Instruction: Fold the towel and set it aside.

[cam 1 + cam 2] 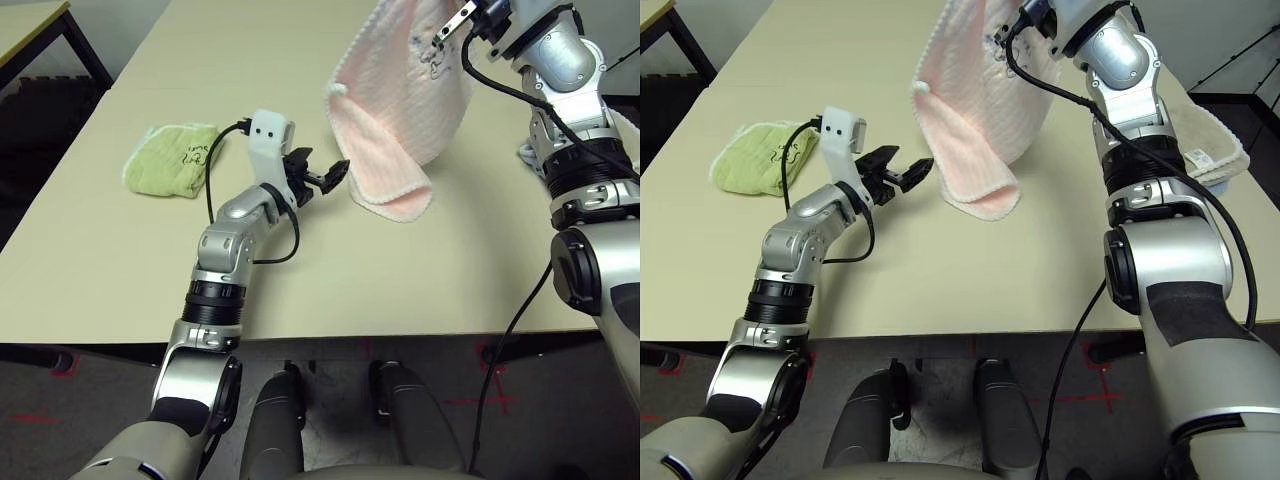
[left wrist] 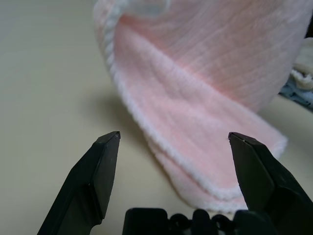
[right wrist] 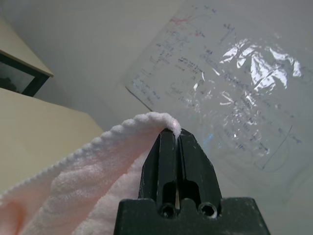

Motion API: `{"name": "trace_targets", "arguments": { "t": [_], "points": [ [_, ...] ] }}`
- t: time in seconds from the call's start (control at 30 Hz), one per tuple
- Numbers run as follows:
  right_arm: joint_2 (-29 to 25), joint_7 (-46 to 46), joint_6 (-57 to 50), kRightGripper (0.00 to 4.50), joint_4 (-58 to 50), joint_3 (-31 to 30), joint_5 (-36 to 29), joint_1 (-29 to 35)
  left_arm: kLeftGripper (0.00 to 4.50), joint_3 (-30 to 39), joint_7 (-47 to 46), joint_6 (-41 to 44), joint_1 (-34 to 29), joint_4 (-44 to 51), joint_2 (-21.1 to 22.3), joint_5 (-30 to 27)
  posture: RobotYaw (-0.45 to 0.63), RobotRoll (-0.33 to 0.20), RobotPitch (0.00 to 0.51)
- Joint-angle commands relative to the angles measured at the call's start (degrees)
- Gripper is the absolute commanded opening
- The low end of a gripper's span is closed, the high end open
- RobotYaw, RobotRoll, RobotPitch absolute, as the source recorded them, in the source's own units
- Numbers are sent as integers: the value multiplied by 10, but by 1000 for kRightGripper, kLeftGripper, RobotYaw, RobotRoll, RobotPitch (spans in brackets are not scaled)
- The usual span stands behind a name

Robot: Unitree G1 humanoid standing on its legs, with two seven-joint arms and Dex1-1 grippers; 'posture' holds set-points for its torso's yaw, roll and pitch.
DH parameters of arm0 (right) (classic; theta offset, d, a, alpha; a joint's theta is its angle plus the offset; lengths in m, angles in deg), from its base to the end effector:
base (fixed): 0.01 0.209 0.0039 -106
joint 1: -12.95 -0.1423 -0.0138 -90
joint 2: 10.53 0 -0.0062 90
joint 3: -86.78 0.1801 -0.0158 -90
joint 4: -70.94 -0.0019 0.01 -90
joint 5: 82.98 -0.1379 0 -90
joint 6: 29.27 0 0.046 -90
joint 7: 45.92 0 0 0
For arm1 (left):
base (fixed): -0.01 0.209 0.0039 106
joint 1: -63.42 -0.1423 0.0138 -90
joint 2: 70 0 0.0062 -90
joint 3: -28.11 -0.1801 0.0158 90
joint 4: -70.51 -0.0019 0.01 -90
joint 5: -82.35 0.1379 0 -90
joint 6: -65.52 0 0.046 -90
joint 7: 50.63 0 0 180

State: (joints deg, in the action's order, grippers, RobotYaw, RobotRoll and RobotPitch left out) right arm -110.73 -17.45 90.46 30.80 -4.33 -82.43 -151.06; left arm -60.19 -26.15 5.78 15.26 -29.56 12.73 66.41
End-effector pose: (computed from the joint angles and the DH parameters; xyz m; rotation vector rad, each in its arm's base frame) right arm 0.3462 -0.1808 0.3106 -0.6356 -0.8280 0.4620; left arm 0.3124 0.1325 0.1773 -0.0756 -0.0127 -0.6319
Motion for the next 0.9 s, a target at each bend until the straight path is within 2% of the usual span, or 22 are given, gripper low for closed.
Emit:
{"name": "trace_targets", "arguments": {
  "t": [0.03,0.2,0.33,0.6,0.9],
  "points": [
    [3,32,-35,19,-36,8,-22,16,4500,3,-7,1,20,-17,-9,-5,-146,0,174],
    [8,82,-109,19,-86,4,-47,43,4500,1,-3,0,17,-17,-6,-2,-153,0,170],
    [9,147,-228,19,-155,-8,-78,85,4500,13,-8,6,1,-3,10,-2,-145,0,168],
    [16,214,-377,19,-261,-23,-108,142,4500,22,-14,18,-21,21,34,-5,-124,0,167],
    [41,274,-544,19,-378,-11,-214,140,4500,26,-16,20,-20,22,43,-5,-120,0,166]
  ]
}}
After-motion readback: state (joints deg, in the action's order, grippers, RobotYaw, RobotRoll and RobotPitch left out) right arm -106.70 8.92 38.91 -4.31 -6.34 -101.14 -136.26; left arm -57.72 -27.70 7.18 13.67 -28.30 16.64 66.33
